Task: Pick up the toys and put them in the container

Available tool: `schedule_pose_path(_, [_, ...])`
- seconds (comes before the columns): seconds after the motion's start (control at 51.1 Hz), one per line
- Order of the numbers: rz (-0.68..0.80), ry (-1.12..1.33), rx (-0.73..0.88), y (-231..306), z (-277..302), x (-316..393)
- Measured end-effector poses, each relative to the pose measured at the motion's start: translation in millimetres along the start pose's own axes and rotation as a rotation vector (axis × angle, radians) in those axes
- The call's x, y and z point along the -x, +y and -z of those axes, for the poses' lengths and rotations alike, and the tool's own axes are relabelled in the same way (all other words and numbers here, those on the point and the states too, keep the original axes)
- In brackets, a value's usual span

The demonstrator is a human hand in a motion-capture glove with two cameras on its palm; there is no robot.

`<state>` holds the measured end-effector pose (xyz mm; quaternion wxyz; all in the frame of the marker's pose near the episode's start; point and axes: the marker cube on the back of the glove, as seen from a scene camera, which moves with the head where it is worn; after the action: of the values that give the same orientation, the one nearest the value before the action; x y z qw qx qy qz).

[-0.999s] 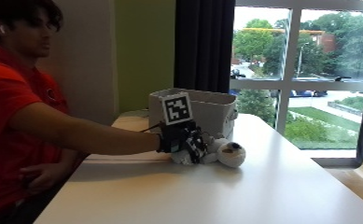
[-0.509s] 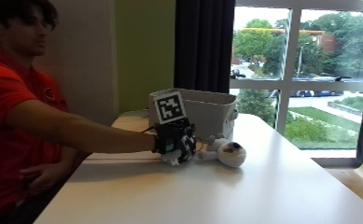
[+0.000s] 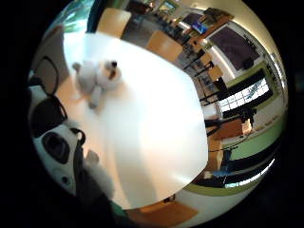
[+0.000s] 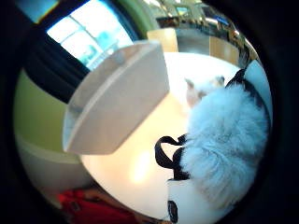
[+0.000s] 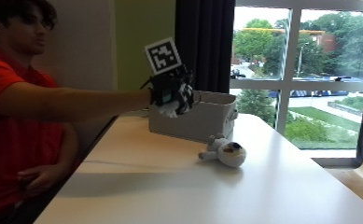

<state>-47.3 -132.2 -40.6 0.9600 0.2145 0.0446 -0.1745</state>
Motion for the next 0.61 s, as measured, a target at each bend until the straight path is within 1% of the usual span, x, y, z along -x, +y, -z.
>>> schedule_pose_path(0.098, [-0.020, -0.007, -0.039, -19, 28, 13])
schedule_pose_path(0.274, [0.011, -0.027, -0.078, -60, 65, 60])
schedule_pose_path(0.333, [0.006, -0.039, -0.087, -75, 71, 79])
schedule_pose_path(0.47, [0.062, -0.100, -0.123, -102, 79, 130])
schedule_pose_path(0.607, [0.138, -0.126, -0.116, -119, 68, 190])
